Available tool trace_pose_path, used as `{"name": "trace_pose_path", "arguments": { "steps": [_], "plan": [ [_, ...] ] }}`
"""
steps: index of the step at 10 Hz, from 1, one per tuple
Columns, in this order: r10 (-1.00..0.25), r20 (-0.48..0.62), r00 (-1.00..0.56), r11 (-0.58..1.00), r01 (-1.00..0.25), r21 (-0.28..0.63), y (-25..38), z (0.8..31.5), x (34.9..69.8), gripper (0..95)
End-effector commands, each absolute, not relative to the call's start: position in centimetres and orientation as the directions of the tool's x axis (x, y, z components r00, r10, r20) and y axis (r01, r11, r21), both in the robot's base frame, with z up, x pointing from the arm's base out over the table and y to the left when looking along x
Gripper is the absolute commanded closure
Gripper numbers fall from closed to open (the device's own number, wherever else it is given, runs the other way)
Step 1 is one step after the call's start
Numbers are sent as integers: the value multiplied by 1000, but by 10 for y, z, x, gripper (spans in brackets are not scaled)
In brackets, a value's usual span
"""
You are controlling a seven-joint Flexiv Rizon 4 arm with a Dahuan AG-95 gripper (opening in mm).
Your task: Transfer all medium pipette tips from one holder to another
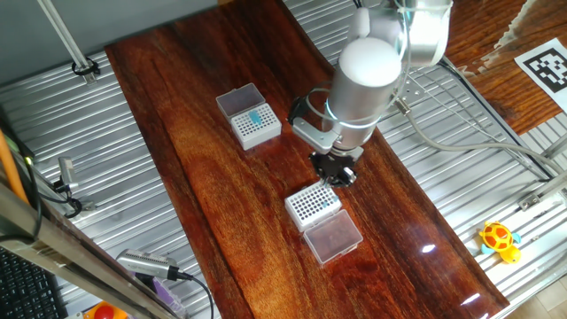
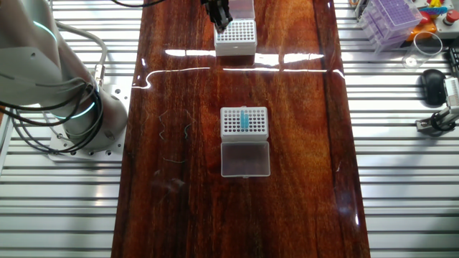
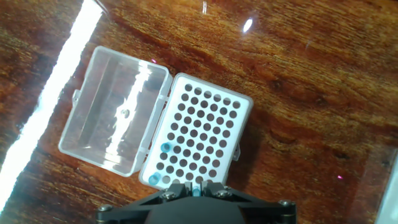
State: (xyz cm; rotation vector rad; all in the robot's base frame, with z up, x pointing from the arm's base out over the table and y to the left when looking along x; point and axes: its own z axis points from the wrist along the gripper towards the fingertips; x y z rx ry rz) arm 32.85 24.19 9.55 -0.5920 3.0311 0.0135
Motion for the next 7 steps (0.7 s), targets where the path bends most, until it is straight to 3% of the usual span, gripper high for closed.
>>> {"name": "trace_pose_path", "arguments": {
  "steps": [1, 7],
  "plan": [
    [-371, -55, -927, 928, -371, 1, 242, 105, 330, 950],
    [-364, -49, -930, 931, -364, 5, 242, 149, 333, 950]
  ]
}}
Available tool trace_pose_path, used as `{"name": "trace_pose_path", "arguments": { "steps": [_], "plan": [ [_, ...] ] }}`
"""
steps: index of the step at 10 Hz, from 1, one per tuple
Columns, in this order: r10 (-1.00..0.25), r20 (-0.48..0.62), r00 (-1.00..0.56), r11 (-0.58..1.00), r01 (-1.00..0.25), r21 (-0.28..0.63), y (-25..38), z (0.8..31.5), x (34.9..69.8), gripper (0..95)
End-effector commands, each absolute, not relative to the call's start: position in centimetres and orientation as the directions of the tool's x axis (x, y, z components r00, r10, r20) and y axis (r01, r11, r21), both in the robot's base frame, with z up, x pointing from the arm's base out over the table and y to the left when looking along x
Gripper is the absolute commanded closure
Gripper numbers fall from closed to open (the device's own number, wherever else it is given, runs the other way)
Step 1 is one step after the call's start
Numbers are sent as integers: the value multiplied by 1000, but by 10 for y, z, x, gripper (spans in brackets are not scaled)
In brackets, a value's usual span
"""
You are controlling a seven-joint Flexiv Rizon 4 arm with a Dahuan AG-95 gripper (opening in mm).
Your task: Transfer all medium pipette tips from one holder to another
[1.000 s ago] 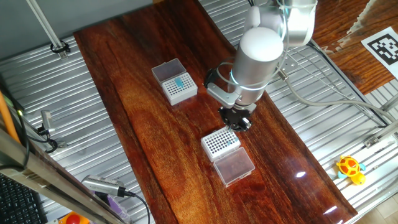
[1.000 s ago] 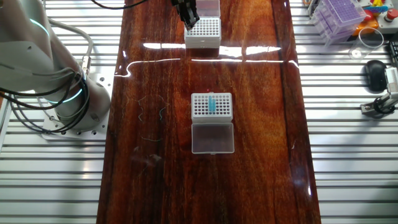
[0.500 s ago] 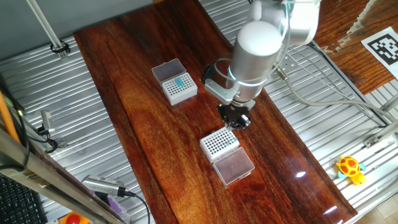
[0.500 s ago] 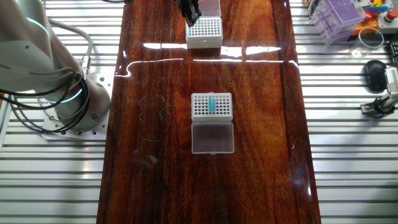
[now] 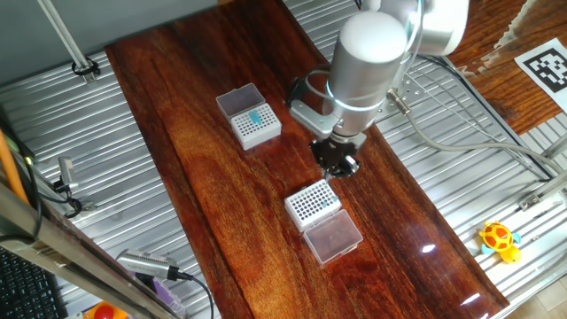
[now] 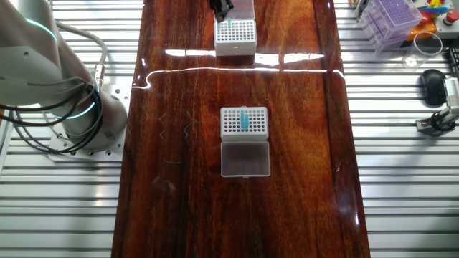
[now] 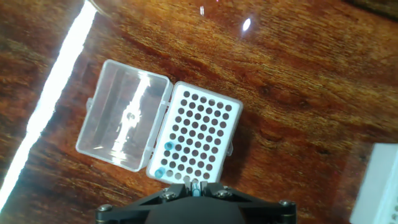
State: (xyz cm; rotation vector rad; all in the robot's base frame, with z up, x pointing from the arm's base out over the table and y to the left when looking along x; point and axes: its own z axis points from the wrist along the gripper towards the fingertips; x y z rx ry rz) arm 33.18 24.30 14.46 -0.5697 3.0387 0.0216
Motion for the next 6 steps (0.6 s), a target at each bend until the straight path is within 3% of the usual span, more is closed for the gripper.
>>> {"name": "trace_pose_path", "arguments": {
  "steps": [1, 6],
  "plan": [
    [-377, -48, -925, 926, -378, 5, 237, 155, 336, 950],
    [-455, -34, -890, 890, -456, 15, 219, 164, 346, 950]
  ]
}}
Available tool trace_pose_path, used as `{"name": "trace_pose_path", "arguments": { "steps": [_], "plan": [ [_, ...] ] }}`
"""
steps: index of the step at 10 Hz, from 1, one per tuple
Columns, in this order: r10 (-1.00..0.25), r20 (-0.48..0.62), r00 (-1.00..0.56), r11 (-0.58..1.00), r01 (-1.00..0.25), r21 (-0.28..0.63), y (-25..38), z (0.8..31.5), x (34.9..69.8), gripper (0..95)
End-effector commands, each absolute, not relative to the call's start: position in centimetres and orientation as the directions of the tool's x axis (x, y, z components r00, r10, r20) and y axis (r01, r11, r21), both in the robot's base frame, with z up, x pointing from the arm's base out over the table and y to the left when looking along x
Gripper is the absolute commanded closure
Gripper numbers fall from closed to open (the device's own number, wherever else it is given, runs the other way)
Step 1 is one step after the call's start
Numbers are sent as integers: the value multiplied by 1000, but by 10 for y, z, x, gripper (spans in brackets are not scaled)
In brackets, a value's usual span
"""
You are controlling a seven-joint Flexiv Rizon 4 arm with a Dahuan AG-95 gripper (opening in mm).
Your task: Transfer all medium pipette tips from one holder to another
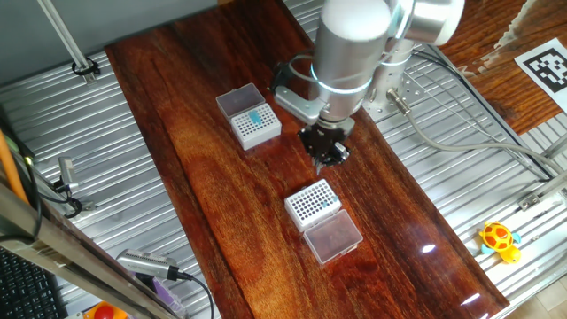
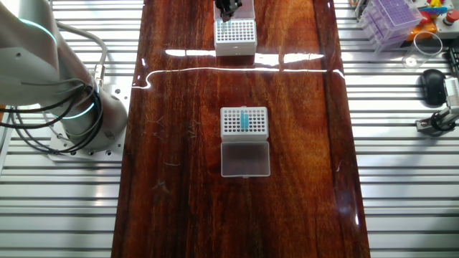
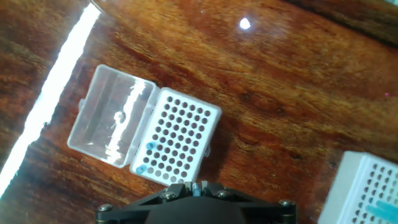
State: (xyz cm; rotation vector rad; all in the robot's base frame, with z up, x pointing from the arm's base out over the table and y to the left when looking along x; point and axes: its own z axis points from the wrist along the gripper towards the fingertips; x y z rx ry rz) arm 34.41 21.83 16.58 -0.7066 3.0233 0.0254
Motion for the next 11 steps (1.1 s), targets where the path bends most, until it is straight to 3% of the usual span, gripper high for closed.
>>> {"name": "trace_pose_path", "arguments": {
  "steps": [1, 6, 8, 11],
  "plan": [
    [-448, -38, -893, 894, -449, 18, 219, 164, 346, 950],
    [-378, -35, -925, 925, -379, 12, 219, 164, 346, 950],
    [-493, -44, -869, 869, -494, 23, 146, 168, 355, 950],
    [-550, -37, -834, 834, -551, 27, 93, 177, 361, 950]
  ]
}}
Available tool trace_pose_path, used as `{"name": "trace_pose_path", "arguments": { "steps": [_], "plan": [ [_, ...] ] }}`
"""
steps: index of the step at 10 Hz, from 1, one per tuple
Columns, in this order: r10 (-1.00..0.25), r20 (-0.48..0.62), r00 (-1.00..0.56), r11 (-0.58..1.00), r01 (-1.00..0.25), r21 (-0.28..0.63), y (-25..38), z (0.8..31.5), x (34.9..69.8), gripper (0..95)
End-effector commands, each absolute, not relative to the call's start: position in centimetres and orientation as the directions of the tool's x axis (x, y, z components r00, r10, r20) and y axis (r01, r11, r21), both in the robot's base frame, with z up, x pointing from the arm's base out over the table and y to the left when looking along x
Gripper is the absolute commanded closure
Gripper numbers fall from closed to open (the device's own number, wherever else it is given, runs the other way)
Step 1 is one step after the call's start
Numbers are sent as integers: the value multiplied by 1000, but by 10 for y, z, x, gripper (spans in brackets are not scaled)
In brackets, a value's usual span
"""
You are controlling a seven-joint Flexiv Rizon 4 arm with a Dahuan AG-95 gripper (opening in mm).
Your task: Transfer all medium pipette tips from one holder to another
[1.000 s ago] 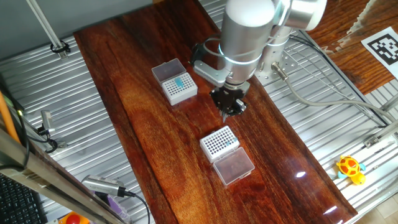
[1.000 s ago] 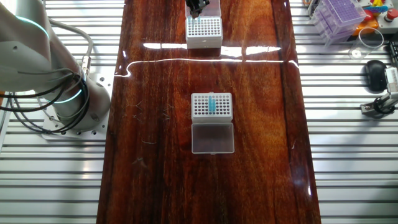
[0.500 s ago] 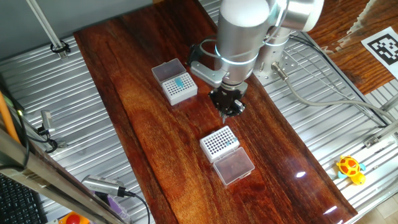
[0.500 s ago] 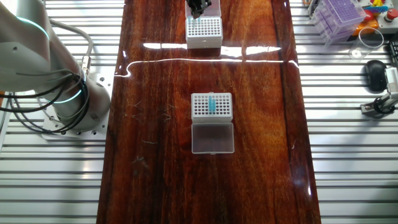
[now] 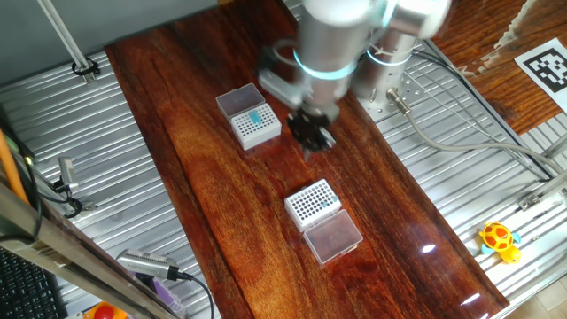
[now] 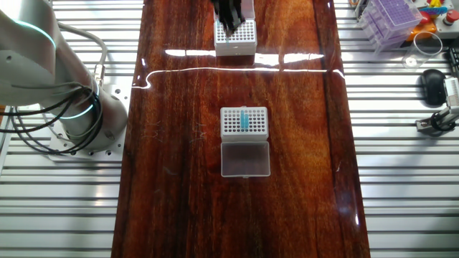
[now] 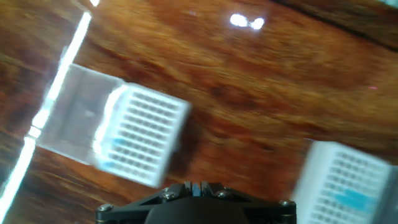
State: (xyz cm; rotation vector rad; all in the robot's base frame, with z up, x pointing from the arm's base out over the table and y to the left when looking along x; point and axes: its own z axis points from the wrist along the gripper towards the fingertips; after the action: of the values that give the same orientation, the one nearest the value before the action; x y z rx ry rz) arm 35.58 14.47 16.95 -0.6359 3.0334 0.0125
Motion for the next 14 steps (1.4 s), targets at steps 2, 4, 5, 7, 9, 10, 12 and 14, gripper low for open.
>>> {"name": "trace_pose_path", "arguments": {
  "steps": [2, 4, 5, 7, 9, 10, 12, 14],
  "plan": [
    [-550, -40, -834, 834, -551, 37, 91, 179, 359, 950],
    [-526, -37, -850, 849, -527, 35, 91, 179, 359, 950],
    [-465, -34, -885, 884, -466, 30, 91, 179, 359, 950],
    [-396, -32, -918, 918, -397, 24, 91, 179, 359, 950],
    [-402, -37, -915, 915, -403, 16, 81, 180, 367, 950],
    [-424, -37, -905, 905, -424, 17, 64, 182, 378, 950],
    [-447, -34, -894, 894, -447, 16, 37, 189, 402, 950],
    [-459, -41, -888, 888, -460, 15, 20, 192, 415, 950]
  ]
}}
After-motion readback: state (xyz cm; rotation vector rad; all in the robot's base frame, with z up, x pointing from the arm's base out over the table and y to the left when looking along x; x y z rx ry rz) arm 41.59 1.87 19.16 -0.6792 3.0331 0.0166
